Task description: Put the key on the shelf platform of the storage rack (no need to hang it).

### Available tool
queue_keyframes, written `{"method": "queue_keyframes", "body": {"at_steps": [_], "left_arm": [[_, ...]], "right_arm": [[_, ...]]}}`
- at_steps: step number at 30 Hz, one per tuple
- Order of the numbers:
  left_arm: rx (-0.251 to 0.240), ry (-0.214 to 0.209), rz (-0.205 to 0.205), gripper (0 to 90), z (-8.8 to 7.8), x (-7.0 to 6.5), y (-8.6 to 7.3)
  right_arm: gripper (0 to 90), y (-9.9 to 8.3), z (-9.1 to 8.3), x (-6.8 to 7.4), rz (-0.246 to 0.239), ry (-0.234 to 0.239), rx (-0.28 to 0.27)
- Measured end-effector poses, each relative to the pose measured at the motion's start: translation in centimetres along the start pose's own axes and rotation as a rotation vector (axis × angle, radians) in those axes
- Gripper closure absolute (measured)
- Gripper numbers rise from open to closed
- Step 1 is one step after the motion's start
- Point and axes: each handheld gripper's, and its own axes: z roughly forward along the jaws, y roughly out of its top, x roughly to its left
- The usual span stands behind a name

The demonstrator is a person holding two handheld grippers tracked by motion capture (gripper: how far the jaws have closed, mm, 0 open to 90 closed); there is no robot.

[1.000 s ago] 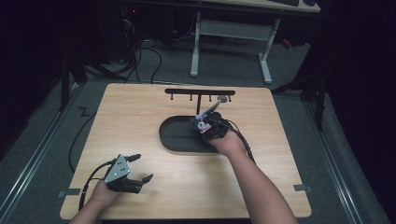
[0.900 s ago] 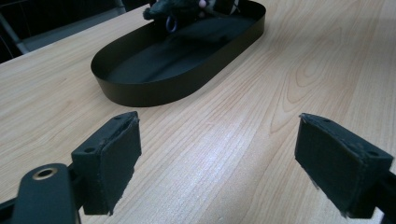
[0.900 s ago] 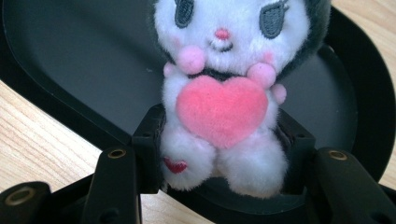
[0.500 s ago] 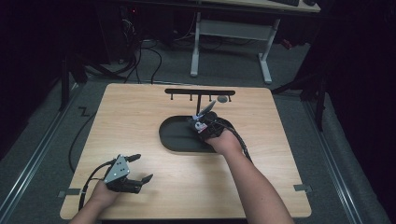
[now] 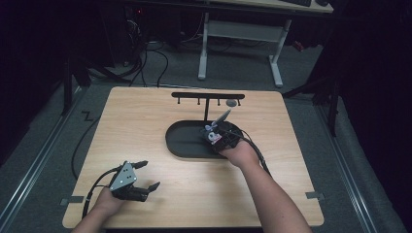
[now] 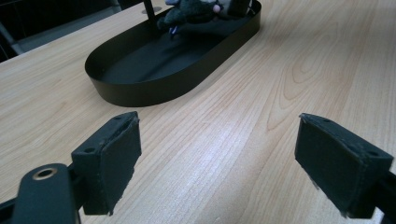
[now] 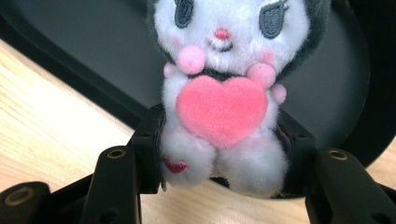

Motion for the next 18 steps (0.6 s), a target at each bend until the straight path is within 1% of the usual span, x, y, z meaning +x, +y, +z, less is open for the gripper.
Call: {"method": "queue_keyframes", "body": {"at_steps": [2,4,6,9,10,11,12,14,15,16,17,18], "left_arm": [[0.001,0.0,-0.003,15.4,0.0,0.0,0.0],[0.001,0.001,-0.003,15.4,0.0,0.0,0.0],[0.002,0.003,-0.002,15.4,0.0,0.0,0.0],[0.006,0.003,0.0,15.4,0.0,0.0,0.0],[0.005,0.003,-0.001,15.4,0.0,0.0,0.0],[0.004,0.004,-0.002,15.4,0.0,0.0,0.0],[0.004,0.004,-0.004,15.4,0.0,0.0,0.0],[0.005,0.002,-0.003,15.4,0.0,0.0,0.0],[0.003,0.001,-0.002,15.4,0.0,-0.1,0.0],[0.003,0.0,-0.003,15.4,0.0,0.0,0.0],[0.002,0.0,-0.004,15.4,-0.1,0.0,0.0],[0.003,0.0,-0.006,15.4,-0.1,0.0,0.0]], "right_arm": [[47.1,-0.4,0.2,-0.2,-0.013,0.001,0.002],[47.0,-0.6,0.2,-0.4,-0.01,-0.011,0.008],[47.0,-0.6,0.1,-0.6,-0.003,-0.008,0.004],[47.0,-0.5,0.1,-0.8,0.013,-0.004,0.001],[47.0,-0.4,0.2,-0.9,0.008,-0.003,-0.001],[46.9,-0.4,0.3,-0.9,0.018,-0.003,0.0],[46.9,-0.3,0.4,-1.0,0.013,-0.001,-0.003],[46.8,-0.1,0.6,-1.1,0.021,0.002,-0.001],[46.7,0.0,0.7,-1.0,0.037,0.002,0.0],[46.5,0.0,0.8,-1.1,0.03,0.0,-0.004],[46.5,0.1,0.9,-1.0,0.045,-0.001,-0.005],[46.3,0.2,1.1,-1.1,0.035,0.002,-0.008]]}}
